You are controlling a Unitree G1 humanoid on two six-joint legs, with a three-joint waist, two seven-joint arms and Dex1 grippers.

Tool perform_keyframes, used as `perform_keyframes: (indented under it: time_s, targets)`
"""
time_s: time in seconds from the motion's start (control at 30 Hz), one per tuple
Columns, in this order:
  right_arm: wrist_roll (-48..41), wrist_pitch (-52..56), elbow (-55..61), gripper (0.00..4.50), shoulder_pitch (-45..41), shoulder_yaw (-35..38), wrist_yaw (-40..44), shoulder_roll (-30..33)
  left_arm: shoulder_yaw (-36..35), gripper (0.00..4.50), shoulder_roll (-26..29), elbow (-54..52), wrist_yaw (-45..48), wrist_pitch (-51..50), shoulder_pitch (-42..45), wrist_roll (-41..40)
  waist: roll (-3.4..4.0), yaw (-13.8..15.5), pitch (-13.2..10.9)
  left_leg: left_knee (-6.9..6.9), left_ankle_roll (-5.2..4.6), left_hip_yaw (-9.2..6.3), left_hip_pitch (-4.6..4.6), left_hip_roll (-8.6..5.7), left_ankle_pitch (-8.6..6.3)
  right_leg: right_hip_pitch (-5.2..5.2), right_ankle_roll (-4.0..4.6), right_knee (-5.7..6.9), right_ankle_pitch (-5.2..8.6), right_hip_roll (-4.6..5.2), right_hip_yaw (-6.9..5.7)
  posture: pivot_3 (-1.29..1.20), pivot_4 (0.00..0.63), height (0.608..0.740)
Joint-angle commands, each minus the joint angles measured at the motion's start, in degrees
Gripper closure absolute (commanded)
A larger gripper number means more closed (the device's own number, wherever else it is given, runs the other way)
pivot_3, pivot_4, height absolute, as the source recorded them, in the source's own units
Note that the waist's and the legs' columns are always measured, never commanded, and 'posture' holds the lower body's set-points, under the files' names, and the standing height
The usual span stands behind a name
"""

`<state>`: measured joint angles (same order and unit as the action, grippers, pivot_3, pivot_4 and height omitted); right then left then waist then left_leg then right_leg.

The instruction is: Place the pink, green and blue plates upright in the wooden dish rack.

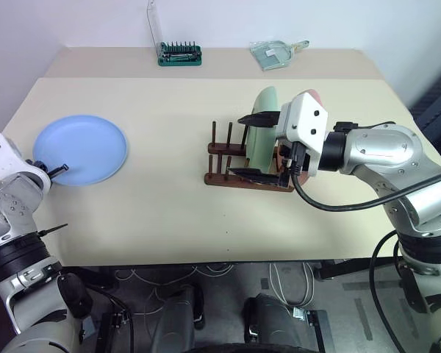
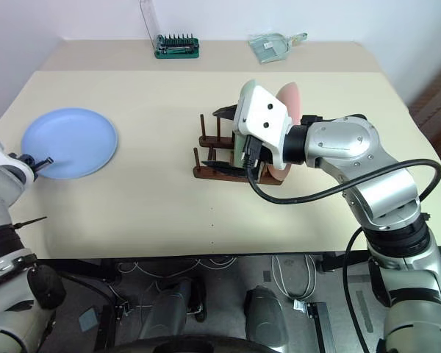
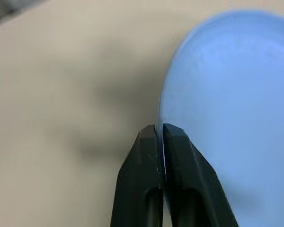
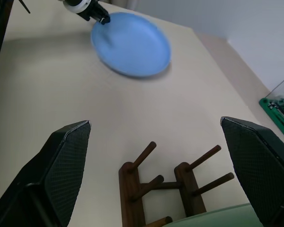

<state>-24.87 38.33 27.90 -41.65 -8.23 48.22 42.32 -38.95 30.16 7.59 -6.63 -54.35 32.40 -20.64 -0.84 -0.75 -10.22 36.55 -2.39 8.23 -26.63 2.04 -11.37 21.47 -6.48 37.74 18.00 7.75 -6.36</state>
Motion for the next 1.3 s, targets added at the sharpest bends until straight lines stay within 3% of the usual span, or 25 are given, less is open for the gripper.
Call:
perform_keyframes:
  time_s: [0.03,0.2,0.33,0.6,0.8,1.13,1.23,1.3]
  targets:
    - [1.1,-1.6,0.8,0.00,-1.1,1.6,-1.3,-0.7,2.6,4.47,-1.1,-3.9,2.6,7.4,2.8,-0.6,-0.01,0.0,0.0,0.00,0.01,0.00,0.00,0.00,0.00,0.00,0.00,0.00,0.00,0.00,0.00,0.00,0.150,0.736]
    - [7.9,-5.9,-2.4,0.00,-4.8,-0.6,-4.5,-2.8,11.6,4.47,-5.1,-6.9,7.0,18.9,11.5,0.3,-0.40,0.9,-0.2,0.05,0.04,-0.07,-0.13,-0.05,0.03,0.03,-0.01,0.00,-0.02,0.00,-0.06,0.00,0.150,0.736]
    - [19.2,-15.1,-7.4,0.00,-8.1,-6.9,-6.7,-4.1,20.1,4.47,-8.8,-7.9,7.9,23.7,20.0,2.3,-0.40,0.9,-0.2,-0.03,-0.01,-0.06,-0.15,-0.07,0.05,0.02,-0.05,-0.19,-0.04,-0.04,-0.05,0.00,0.150,0.736]
    - [36.0,-28.4,-16.5,0.00,-13.0,-13.2,-12.0,-7.9,26.6,4.47,-14.1,-13.4,7.8,18.9,24.2,0.8,-0.36,-0.4,-0.2,-0.09,0.07,-0.03,-0.07,-0.04,0.16,0.02,-0.06,-0.11,-0.03,-0.08,-0.04,0.00,0.150,0.736]
    - [44.0,-34.4,-21.1,0.00,-13.0,-15.4,-12.7,-8.9,26.7,4.47,-17.3,-18.5,5.8,13.4,23.7,-1.3,-0.36,-0.1,-0.2,-0.05,0.08,-0.04,-0.07,-0.04,0.17,-0.01,-0.06,-0.11,-0.03,-0.08,-0.04,0.00,0.150,0.736]
    - [52.6,-42.1,-29.5,0.00,-14.8,-15.6,-15.0,-10.8,25.2,4.47,-17.7,-23.8,4.6,8.4,23.7,-3.9,-0.36,-0.1,-0.2,-0.04,0.08,-0.06,-0.04,-0.03,0.18,-0.04,-0.06,-0.10,-0.03,-0.09,-0.03,0.00,0.150,0.736]
    - [52.8,-43.0,-30.2,0.84,-15.1,-14.9,-14.7,-11.6,25.0,4.50,-17.5,-24.3,4.4,7.8,23.6,-4.1,-0.35,-0.2,-0.2,-0.04,0.08,-0.06,-0.04,-0.02,0.18,-0.05,-0.06,-0.10,-0.03,-0.11,-0.03,0.00,0.150,0.736]
    - [53.3,-43.4,-30.6,1.83,-15.2,-14.6,-14.7,-12.0,24.9,4.50,-17.4,-24.4,4.3,7.6,23.5,-4.1,-0.35,-0.1,-0.2,-0.04,0.08,-0.06,-0.04,-0.03,0.18,-0.05,-0.06,-0.10,-0.03,-0.11,-0.03,0.00,0.150,0.736]
